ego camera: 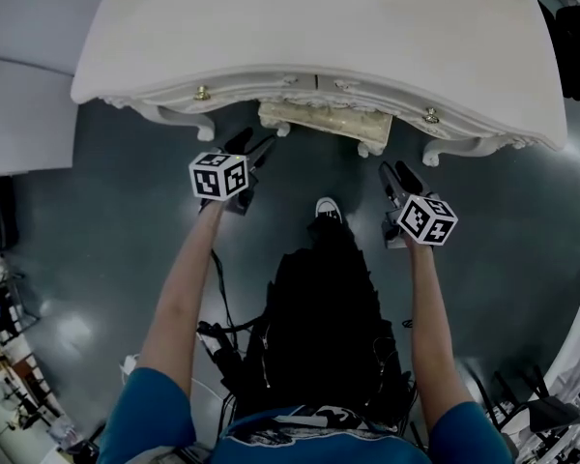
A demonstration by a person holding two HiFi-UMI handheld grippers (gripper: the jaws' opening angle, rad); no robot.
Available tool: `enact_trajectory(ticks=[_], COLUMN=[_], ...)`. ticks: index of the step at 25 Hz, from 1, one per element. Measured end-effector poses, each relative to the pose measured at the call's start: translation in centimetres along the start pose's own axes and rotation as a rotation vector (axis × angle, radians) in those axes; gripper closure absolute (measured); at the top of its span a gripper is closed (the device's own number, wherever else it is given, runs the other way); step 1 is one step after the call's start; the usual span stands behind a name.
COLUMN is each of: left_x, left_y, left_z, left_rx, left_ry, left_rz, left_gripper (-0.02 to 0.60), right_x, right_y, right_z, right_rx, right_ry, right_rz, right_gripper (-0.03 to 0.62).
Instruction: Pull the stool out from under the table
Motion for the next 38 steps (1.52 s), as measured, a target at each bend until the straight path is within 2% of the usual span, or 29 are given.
enact_trajectory(ticks=[3, 6, 10, 12, 14, 16, 18, 23, 27, 30, 35, 38], left_x=[-2.0, -4.1, -6.3, -7.1, -7.8, -8.4, -9.0, -9.7, -9.5, -9.2, -8.2, -7.4], left_y=[1.6, 2.8, 3.9, 4.4, 4.6, 4.8, 4.9, 5.4, 5.8, 6.1, 7.3, 8.5], left_z=[2.3, 4.3, 6.7, 7.8, 8.7, 9.6, 10.3, 11.7, 11.6, 11.1, 9.0, 7.1], left_rx=[-0.002, 0.023, 0.070, 0.092, 0.118, 0.130, 0.136, 0.135, 0.136, 0.133, 0.136, 0.095], left_ry=[-0.022, -0.057, -0.062, -0.056, -0.051, -0.047, -0.049, -0.047, -0.003, -0.016, -0.038, -0.046], left_rz=[0.003, -0.032, -0.114, -0.182, -0.244, -0.282, -0.315, -0.385, -0.434, -0.438, -0.453, -0.466], left_gripper=[0.307, 0.284, 0.246, 0.195, 0.151, 0.133, 0.132, 0.153, 0.187, 0.195, 0.196, 0.195], right_x=[1.6, 3.2, 5.1, 5.7, 6.4, 7.1, 7.1, 6.6, 7.1, 7.4, 7.0, 6.5], right_y=[1.3, 2.5, 3.5, 3.7, 4.1, 4.8, 5.0, 4.5, 5.0, 5.1, 5.2, 6.4], right_z=[2.4, 4.5, 6.5, 7.3, 7.8, 8.2, 9.0, 11.9, 11.7, 11.3, 10.2, 8.1], right_rx=[-0.007, -0.013, 0.013, 0.030, 0.050, 0.071, 0.072, -0.008, -0.019, -0.027, -0.107, -0.152], right_ry=[-0.003, -0.003, 0.011, 0.013, 0.021, 0.037, 0.043, 0.060, 0.036, 0.019, 0.012, 0.026], right_rz=[-0.028, -0.048, 0.016, 0.048, 0.103, 0.167, 0.195, 0.082, 0.132, 0.137, 0.136, 0.146], right_gripper=[0.372, 0.333, 0.254, 0.217, 0.207, 0.207, 0.207, 0.201, 0.210, 0.226, 0.233, 0.233])
Point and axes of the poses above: the fingertips, and each gripper's own axes: z forward along the fingers, x to its right, y out of its underside, the point moved 8 cm from there along -z, backward along the fingers, and after that the axes turned 15 degrees about x, right-handed, at the moved point
